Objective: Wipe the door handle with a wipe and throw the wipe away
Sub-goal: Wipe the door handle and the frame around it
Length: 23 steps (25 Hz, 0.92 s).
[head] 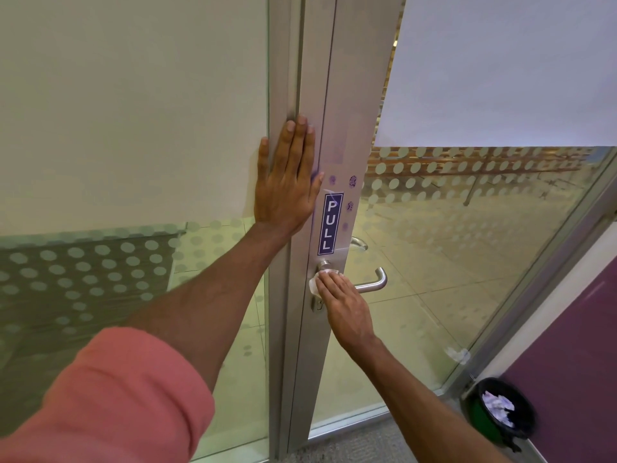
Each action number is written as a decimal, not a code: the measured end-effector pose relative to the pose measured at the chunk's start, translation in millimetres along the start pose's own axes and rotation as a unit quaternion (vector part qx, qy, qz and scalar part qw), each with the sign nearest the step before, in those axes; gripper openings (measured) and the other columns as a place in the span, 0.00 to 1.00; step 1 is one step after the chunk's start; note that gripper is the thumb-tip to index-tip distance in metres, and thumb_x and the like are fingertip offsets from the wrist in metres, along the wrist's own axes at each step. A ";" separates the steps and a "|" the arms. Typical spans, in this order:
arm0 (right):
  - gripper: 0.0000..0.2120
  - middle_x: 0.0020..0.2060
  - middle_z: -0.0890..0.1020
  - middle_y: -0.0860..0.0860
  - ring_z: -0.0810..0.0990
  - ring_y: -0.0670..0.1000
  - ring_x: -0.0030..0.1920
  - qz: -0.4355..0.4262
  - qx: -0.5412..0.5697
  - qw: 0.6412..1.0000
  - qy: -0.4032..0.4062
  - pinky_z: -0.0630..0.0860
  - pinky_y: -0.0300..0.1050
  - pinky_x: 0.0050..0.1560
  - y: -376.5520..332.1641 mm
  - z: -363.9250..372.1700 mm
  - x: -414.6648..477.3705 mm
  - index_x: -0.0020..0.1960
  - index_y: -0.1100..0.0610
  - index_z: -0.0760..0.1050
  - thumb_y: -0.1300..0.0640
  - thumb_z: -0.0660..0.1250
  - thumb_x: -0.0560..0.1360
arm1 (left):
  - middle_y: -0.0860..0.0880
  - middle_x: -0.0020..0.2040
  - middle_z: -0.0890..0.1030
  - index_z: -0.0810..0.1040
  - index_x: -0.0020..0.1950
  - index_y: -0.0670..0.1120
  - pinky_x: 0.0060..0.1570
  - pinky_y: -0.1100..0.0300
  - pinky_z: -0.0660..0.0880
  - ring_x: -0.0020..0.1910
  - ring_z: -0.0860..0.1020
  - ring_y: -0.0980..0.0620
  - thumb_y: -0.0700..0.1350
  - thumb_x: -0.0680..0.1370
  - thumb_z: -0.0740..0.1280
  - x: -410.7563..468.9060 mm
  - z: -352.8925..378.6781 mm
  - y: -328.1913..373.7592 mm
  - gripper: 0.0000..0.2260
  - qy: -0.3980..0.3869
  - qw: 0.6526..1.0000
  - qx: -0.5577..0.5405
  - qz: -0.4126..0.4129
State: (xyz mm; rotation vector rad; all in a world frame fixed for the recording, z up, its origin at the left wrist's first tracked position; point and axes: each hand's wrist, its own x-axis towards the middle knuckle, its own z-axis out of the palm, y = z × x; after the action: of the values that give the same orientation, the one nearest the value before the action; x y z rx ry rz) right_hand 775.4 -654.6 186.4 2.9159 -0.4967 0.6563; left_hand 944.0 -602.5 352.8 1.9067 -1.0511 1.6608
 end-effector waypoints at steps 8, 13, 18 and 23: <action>0.37 0.68 0.75 0.55 0.75 0.55 0.68 -0.025 0.011 0.996 0.081 0.64 0.52 0.70 55.2 -1.8 -31.9 0.72 0.59 0.70 0.76 0.70 0.64 | 0.42 0.78 0.60 0.55 0.79 0.42 0.75 0.46 0.36 0.77 0.58 0.45 0.58 0.83 0.47 -0.6 0.4 -0.5 0.29 -0.004 1.000 0.008 0.001; 0.35 0.68 0.76 0.56 0.73 0.58 0.69 0.027 0.014 0.998 0.052 0.61 0.54 0.70 93.2 -10.2 -36.2 0.72 0.60 0.69 0.80 0.66 0.67 | 0.42 0.78 0.59 0.55 0.79 0.41 0.76 0.45 0.41 0.77 0.56 0.45 0.58 0.83 0.47 -0.9 -0.1 0.2 0.29 0.000 1.000 0.009 0.000; 0.34 0.72 0.71 0.53 0.66 0.55 0.74 0.130 0.105 0.984 0.061 0.67 0.50 0.69 66.6 -10.6 -35.8 0.74 0.54 0.66 0.78 0.58 0.73 | 0.42 0.78 0.58 0.54 0.79 0.41 0.75 0.45 0.41 0.77 0.55 0.45 0.58 0.83 0.47 -0.7 -0.9 0.5 0.29 0.001 1.000 0.013 -0.001; 0.16 0.54 0.85 0.54 0.84 0.52 0.51 0.145 0.286 0.943 0.089 0.75 0.41 0.43 27.5 -29.5 -27.4 0.64 0.51 0.77 0.63 0.62 0.80 | 0.42 0.78 0.58 0.53 0.79 0.41 0.75 0.46 0.36 0.77 0.55 0.45 0.57 0.84 0.47 -0.7 -0.7 0.5 0.29 -0.003 1.000 0.010 -0.001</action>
State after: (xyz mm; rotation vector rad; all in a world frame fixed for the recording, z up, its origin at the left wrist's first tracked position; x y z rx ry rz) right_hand 731.0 -667.2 202.1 3.2812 -0.8457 1.2875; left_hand 943.2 -602.1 352.2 1.9260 -1.0403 1.6709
